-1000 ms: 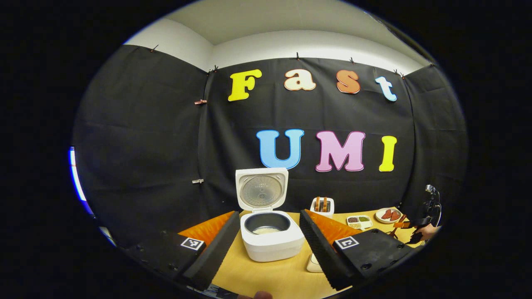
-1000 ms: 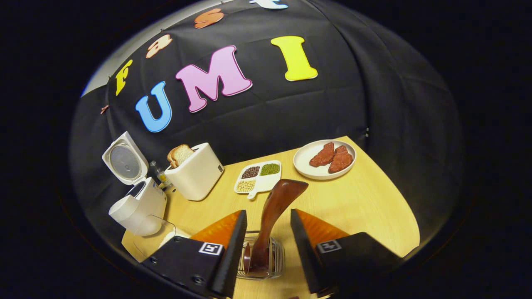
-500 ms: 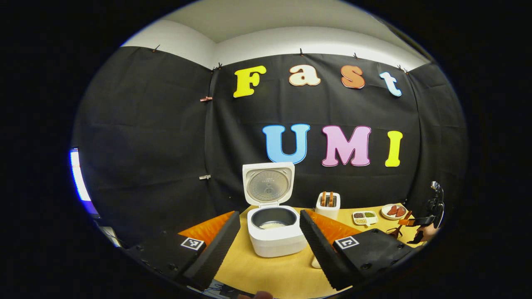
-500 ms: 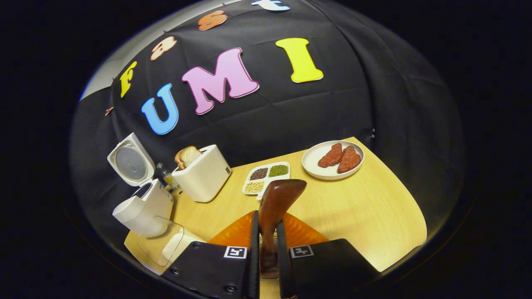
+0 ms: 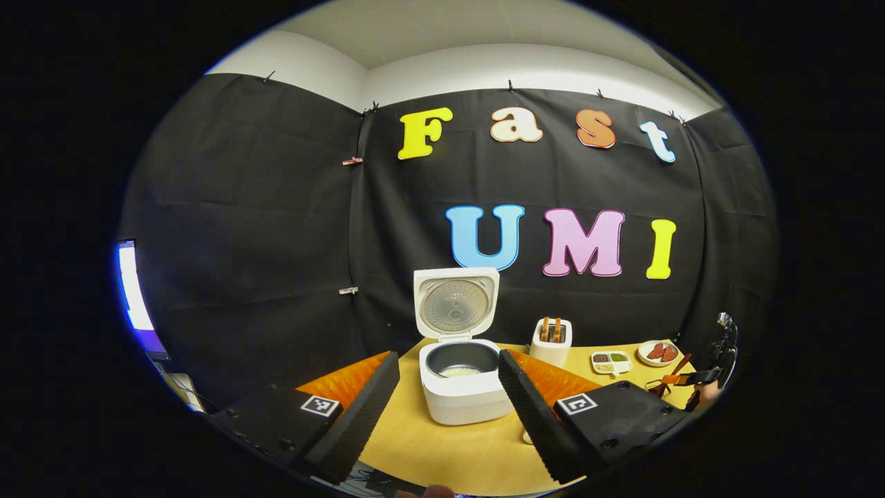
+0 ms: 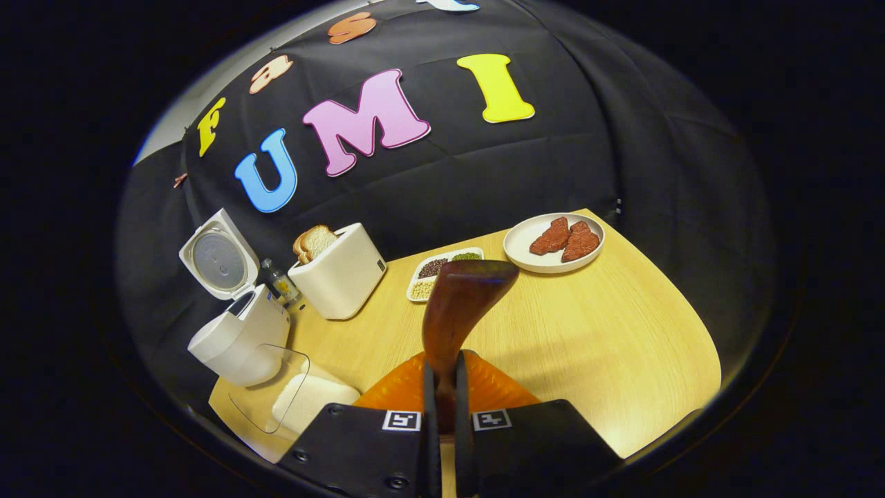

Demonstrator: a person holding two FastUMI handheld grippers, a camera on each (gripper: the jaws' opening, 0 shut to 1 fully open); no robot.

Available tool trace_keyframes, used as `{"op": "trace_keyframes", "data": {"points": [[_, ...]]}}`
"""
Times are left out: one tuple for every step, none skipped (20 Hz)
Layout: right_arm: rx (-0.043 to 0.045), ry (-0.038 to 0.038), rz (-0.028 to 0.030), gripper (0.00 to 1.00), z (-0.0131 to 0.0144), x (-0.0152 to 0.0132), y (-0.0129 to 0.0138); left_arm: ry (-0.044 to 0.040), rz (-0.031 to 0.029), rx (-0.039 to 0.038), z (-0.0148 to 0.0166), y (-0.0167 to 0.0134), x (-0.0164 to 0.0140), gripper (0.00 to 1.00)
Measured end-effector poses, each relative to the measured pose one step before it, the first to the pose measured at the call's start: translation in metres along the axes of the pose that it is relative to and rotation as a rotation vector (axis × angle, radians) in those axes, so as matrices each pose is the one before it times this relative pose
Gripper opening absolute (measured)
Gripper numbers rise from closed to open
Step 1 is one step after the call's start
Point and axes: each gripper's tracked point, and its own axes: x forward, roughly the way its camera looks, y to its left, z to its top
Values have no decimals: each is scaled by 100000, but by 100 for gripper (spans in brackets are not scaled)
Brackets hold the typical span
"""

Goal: Close the left gripper, press the button to open the rice cooker; take a wooden spoon from the chopstick holder with the right hand, scoop a spoonful of rice and pour it into the rice cooker, then put the wooden spoon back into the chopstick holder.

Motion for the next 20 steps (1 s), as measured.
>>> {"op": "trace_keyframes", "data": {"points": [[323, -406, -590, 12, 239, -214, -162, 251, 20, 133, -37, 91, -125, 99], [740, -1253, 705, 12, 498, -350, 216, -232, -324, 244, 24, 143, -181, 99], [1023, -1528, 493, 12, 653, -364, 213, -337, -542, 234, 5, 200, -146, 99], [1102, -1245, -170, 12, 516, -313, 49, 171, -562, 133, -94, 196, -88, 99], [1120, -1846, -149, 12, 782, -377, 199, 171, -603, 273, -175, 303, -4, 99], [980, -2151, -335, 12, 825, -414, 293, 4, -735, 207, 134, 240, 57, 99], [376, -2196, -788, 12, 1004, -480, 347, -157, -1160, 55, 62, 315, 449, 99], [-71, -2478, -923, 12, 1021, -503, 360, -517, -1509, 0, 185, 413, 459, 99], [208, -2096, -1088, 12, 1030, -417, 456, -100, -1627, -87, -15, 423, 488, 99], [64, -2560, -262, 12, 1179, -498, 692, -55, -1884, -118, -66, 431, 511, 99], [-239, -2774, -18, 12, 1322, -651, 1118, -671, -1588, -27, 196, 547, 670, 98], [-164, -1604, 114, 12, 722, -554, 967, -484, -1497, -167, -47, 654, 609, 99], [-305, -1924, 577, 12, 1018, -586, 1334, -104, -1705, -430, -28, 588, 677, 99], [-366, -1732, 799, 12, 758, -541, 1545, 25, -1853, -404, -59, 560, 537, 99], [-240, -1068, 1199, 12, 528, -560, 1739, -268, -1846, -329, -227, 530, 546, 99], [-11, -1267, 1561, 12, 388, -625, 2108, -351, -2058, -273, 1, 522, 561, 99], [-165, -608, 1370, 12, 149, -376, 1818, -413, -2287, -101, -221, 512, 488, 99], [-802, -569, 1851, 12, -179, -146, 2200, -352, -2117, 123, -234, 565, 536, 99], [-1579, 362, 1689, 12, -457, 2, 1863, -331, -1859, 277, -120, 565, 450, 99], [-2811, 1195, 706, 12, -1007, 262, 1691, -432, -1661, 293, -93, 635, 446, 99]]}}
